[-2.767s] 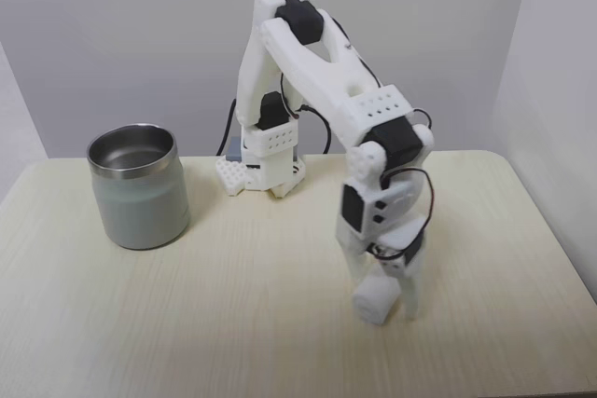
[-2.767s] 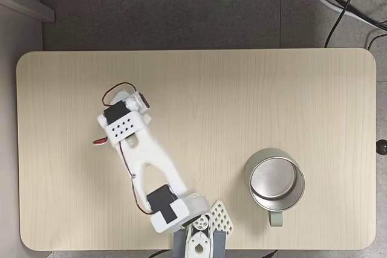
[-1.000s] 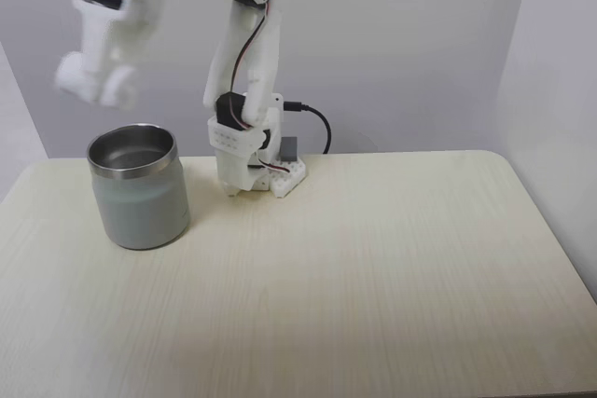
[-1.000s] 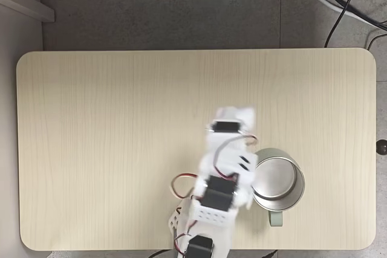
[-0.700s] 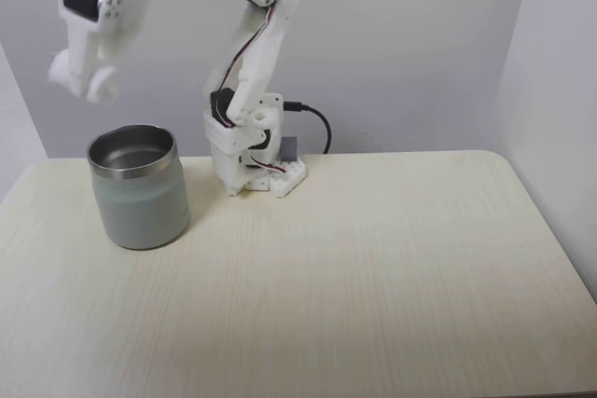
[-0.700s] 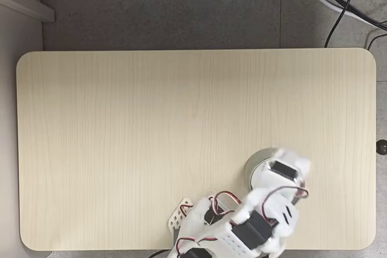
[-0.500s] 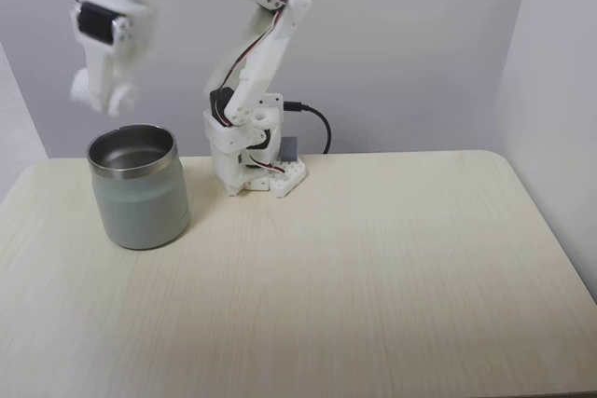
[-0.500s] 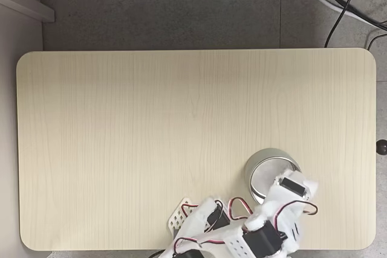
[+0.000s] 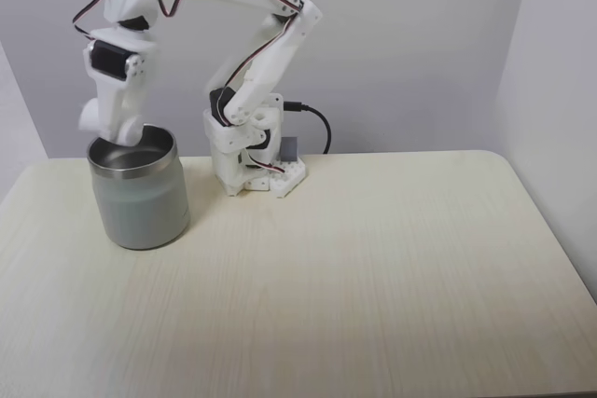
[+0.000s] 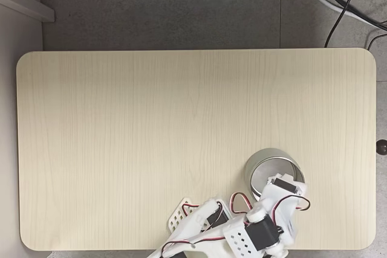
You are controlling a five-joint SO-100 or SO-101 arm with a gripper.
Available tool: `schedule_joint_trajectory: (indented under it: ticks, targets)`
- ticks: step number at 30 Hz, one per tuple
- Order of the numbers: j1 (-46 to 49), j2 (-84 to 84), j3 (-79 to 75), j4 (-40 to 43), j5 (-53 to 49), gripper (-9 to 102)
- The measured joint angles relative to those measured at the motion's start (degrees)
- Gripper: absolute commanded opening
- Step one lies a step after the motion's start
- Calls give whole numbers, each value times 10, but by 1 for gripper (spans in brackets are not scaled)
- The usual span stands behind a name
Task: Grasp a dressing and put it in the cup.
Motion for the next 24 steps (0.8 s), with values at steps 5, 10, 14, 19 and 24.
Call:
schedule_joint_trajectory:
  ticks: [5,10,14,19,24]
  targets:
    - [0,-9,-10,0,-8,23]
    - [0,-26,-18,0,-9,23]
    - [-6,-45,-19,0,-2,23]
    - [-25,-56,-19,1,13,23]
    - [-37,-57,-23,1,20,23]
